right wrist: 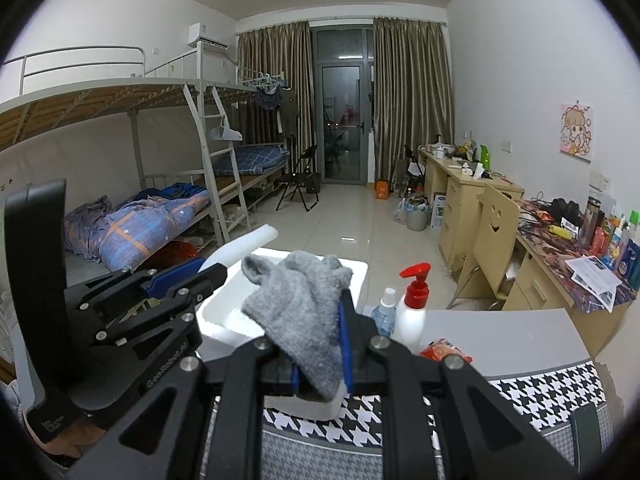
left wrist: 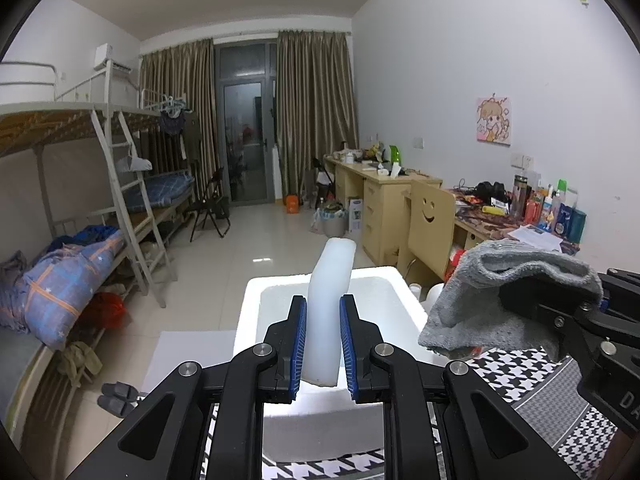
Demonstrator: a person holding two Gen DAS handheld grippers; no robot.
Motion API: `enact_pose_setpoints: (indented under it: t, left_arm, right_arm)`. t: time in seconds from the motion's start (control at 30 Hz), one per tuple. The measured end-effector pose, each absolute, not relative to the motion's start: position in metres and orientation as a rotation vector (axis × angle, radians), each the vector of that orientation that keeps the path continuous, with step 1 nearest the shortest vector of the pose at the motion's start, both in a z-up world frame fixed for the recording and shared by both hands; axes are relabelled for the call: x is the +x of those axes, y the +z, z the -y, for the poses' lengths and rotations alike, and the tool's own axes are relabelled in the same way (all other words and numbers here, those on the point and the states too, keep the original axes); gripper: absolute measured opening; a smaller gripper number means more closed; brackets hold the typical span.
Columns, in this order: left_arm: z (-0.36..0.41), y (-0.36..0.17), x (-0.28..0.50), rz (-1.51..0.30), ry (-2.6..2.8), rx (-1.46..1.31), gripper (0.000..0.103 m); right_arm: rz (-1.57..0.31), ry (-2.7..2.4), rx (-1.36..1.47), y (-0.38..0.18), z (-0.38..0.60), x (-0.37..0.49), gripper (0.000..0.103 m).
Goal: Organize soft objects
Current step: 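Carry foam roll in left tool and sock in right tool to the foam box, then open left tool over box to drop foam roll while right tool drops sock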
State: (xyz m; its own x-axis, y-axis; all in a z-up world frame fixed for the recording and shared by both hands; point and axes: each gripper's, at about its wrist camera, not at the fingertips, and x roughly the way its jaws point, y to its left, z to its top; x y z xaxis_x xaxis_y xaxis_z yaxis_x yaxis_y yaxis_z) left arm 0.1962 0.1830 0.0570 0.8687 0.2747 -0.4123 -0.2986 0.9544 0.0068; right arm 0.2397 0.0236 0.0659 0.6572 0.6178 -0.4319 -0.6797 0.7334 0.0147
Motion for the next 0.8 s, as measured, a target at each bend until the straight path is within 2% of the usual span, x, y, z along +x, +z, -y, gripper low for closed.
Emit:
enact_pose_setpoints:
  t: [0.2,0.3,0.33,0.37,0.47,0.6,0.67,0.8]
  left_arm:
    - [-0.198,0.047,0.216,-0.459,0.298,-0.082,0.019]
    - [-0.203,0.042,0.226,-0.473,0.298,-0.080,0.024]
    - [-0.205,0.041,0.227,-0.477,0.301,-0.079,0.034]
    - [-0.208,0.039,0.229,-0.488,0.312,-0.082,0.048]
    - [-0.212,0.039,0.226,-0.473,0.333,-0.082,0.076]
    - [-0.219,0.042,0.215,-0.452,0.366,-0.083,0.086]
    - [-0.222,0.043,0.209,-0.443,0.389,-0.084,0.096]
    - [-0.229,0.048,0.197,-0.425,0.418,-0.092,0.097]
  right_arm:
    - [-0.457,0.736,-0.155,0.063,-0.034,0.252,0.019]
    - [-0.464,0.732,-0.155,0.061,-0.038,0.256,0.019]
    - [-0.469,0.734,-0.154,0.061,-0.039,0.258,0.019]
    - [-0.471,0.734,-0.153,0.061,-0.040,0.259,0.019]
    - [-0.475,0.737,-0.153,0.060,-0.042,0.264,0.019]
    - [-0.484,0.745,-0.158,0.057,-0.051,0.269,0.019]
    - [-0.491,0.751,-0.162,0.056,-0.056,0.272,0.019]
    - [-0.508,0.773,-0.174,0.053,-0.067,0.275,0.020]
